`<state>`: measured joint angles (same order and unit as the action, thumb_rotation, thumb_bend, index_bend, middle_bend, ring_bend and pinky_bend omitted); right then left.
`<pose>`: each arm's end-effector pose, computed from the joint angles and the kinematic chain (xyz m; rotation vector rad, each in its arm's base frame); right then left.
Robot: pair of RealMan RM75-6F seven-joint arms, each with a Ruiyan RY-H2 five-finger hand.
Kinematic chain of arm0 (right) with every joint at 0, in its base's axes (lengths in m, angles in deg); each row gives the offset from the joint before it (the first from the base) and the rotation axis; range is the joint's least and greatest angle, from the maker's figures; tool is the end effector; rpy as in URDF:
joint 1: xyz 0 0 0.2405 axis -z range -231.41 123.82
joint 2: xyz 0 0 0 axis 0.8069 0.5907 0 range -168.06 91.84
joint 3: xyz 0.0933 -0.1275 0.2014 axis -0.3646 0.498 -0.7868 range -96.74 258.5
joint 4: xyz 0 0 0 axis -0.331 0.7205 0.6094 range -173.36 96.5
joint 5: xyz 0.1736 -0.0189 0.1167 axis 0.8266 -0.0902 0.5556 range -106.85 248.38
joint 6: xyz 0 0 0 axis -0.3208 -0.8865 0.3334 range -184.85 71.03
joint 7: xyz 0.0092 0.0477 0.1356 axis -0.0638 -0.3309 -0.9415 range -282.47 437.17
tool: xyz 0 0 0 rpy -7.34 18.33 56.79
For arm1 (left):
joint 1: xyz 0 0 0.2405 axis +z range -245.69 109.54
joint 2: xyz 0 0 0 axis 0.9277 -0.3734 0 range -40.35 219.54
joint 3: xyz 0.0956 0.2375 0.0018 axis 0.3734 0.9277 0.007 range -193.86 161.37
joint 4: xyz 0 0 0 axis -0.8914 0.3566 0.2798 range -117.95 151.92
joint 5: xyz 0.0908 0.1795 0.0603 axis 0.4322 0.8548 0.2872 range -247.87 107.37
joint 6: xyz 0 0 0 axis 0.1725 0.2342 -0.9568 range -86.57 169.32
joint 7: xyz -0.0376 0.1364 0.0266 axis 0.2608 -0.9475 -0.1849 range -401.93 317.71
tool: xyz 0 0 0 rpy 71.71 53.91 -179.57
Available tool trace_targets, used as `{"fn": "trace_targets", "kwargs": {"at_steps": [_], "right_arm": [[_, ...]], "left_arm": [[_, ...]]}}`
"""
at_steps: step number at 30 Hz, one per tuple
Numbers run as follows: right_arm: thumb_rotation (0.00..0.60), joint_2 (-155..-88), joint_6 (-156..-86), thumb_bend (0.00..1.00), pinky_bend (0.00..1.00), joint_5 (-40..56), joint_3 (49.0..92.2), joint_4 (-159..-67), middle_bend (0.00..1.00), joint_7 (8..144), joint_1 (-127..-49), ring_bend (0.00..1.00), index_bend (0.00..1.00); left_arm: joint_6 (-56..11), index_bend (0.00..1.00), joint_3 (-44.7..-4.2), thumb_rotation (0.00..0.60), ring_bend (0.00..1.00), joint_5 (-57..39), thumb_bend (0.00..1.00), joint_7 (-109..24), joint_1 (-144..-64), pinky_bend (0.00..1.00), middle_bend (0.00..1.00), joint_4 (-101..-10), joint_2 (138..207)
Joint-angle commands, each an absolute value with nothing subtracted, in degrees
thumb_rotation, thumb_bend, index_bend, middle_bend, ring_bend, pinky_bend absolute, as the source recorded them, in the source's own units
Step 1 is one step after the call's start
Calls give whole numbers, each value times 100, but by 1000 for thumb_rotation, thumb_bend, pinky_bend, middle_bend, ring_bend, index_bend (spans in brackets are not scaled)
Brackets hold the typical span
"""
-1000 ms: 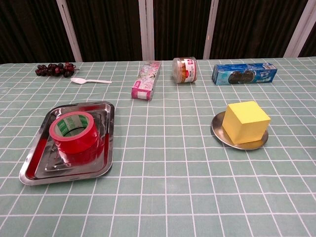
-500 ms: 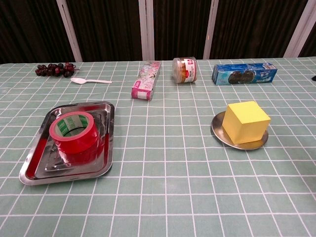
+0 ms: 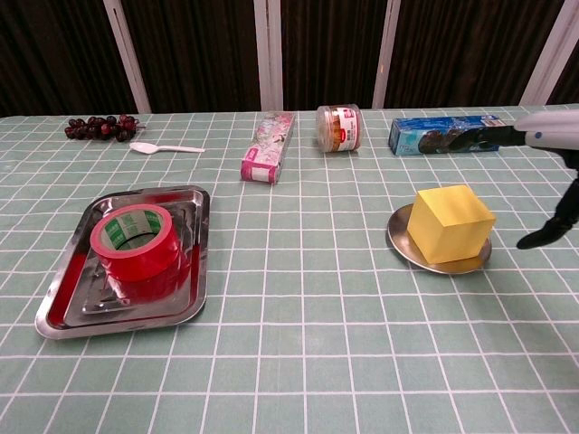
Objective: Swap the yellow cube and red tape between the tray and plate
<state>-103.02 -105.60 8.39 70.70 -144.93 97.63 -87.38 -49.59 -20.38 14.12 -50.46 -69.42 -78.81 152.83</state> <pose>-0.1826 -0.2996 0.0746 1.8943 -1.0591 0.7612 -0.3074 0.1651 0.1768 -1.2910 -0.7871 -0.8391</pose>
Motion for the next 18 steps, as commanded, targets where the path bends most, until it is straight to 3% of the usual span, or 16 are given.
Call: {"fn": "trace_targets", "kwargs": {"at_steps": [1,12,18], "right_arm": [[600,-10582,-10347,112,17,1326,7001,-14253,0,10142,-9127,17,22],[600,-11159,-10049,113,45,2105,7188,-13435,24,10561,-9793,121,93],[600,-11395,-10116,181,154,2140,7278,-13037,156,10494,-9882,278,223]], "left_arm": [[-4987,128,-2044,600,0,1402,40,-5070,-6927,0,0,-7886,15286],[-5088,128,-2079,600,0,1354,40,-5226,-6881,0,0,-7904,15331],[-5111,129,-2088,600,0,1336,40,-5278,-6867,0,0,-7923,15349]]}}
